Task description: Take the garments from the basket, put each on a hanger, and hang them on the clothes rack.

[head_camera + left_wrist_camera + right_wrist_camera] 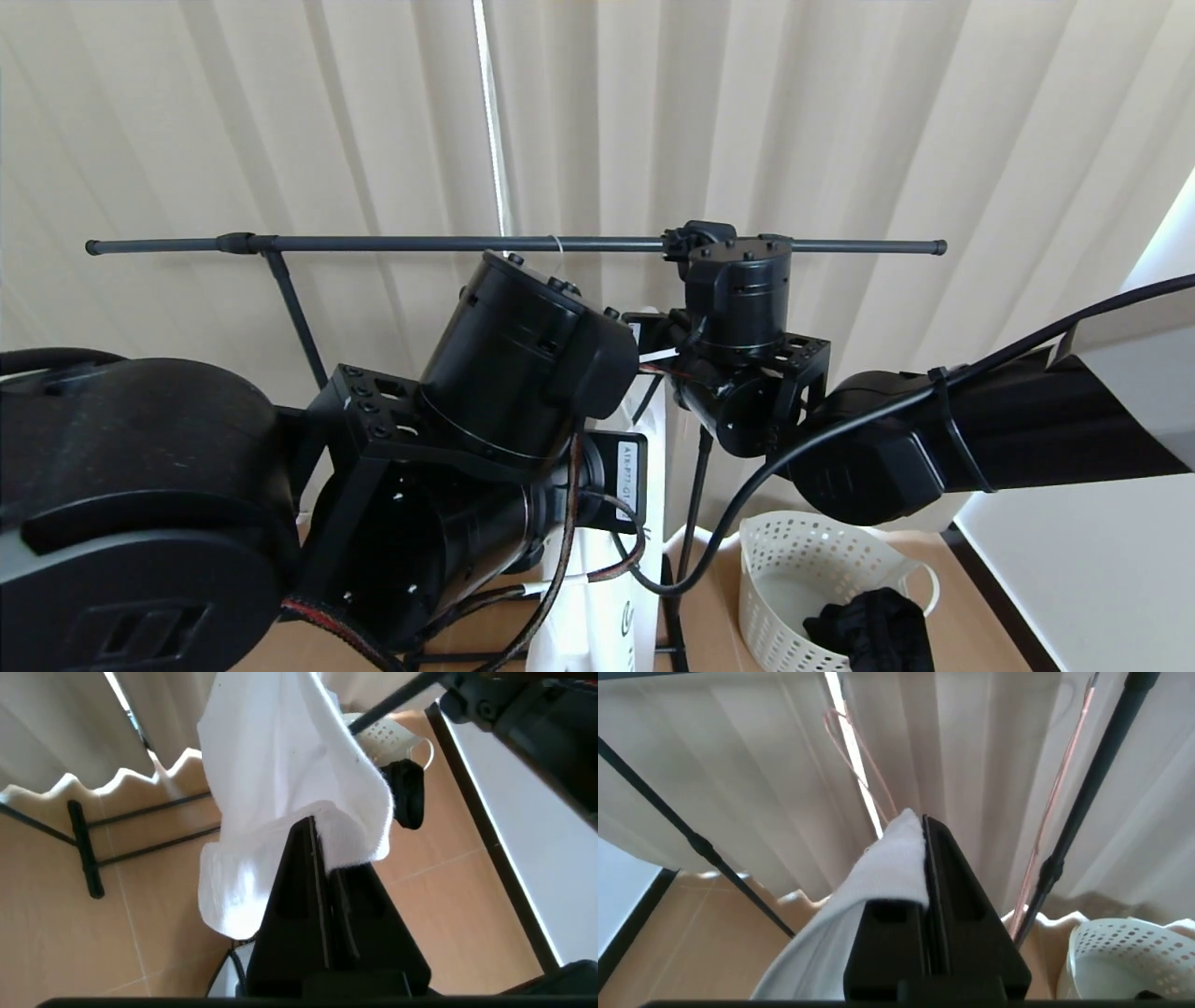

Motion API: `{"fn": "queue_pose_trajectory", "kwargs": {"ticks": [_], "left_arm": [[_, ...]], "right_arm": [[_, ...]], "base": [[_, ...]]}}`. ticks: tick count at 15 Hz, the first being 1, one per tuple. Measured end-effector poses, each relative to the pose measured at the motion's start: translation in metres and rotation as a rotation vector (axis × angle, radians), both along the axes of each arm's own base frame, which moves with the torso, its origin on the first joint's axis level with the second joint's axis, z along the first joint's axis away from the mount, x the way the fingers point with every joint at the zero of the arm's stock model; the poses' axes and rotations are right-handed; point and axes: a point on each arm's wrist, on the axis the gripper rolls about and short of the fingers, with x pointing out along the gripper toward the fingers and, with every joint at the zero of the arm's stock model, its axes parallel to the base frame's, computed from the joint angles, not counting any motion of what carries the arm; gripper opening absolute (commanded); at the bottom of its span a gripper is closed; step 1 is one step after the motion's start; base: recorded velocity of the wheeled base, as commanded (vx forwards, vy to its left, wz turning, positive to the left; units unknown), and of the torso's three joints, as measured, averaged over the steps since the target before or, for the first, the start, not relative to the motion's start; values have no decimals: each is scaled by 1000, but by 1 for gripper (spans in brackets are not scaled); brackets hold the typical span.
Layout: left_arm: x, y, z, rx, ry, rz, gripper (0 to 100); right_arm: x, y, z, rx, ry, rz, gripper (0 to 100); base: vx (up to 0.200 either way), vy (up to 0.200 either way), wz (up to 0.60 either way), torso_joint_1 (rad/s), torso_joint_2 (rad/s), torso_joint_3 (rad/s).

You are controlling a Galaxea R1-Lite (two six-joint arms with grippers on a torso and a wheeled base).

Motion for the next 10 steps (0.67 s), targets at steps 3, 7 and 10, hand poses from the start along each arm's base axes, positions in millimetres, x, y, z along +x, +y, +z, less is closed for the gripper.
{"fn": "queue_pose_trajectory", "kwargs": {"ticks": [3,7,10], "left_arm": [[12,11,-5,19,8,56,0],[37,29,-8,28,10,151,0],[56,34,-12,32,14,205,0]], "right_arm": [[-2,-20,6,-77,-6,-22,0],[-18,-45,12,-215,-14,-17,0],[-32,-54,11,-272,-6,-4,0]], "base": [[0,0,0,0,0,0],[0,0,0,0,0,0],[0,0,0,0,0,0]]}}
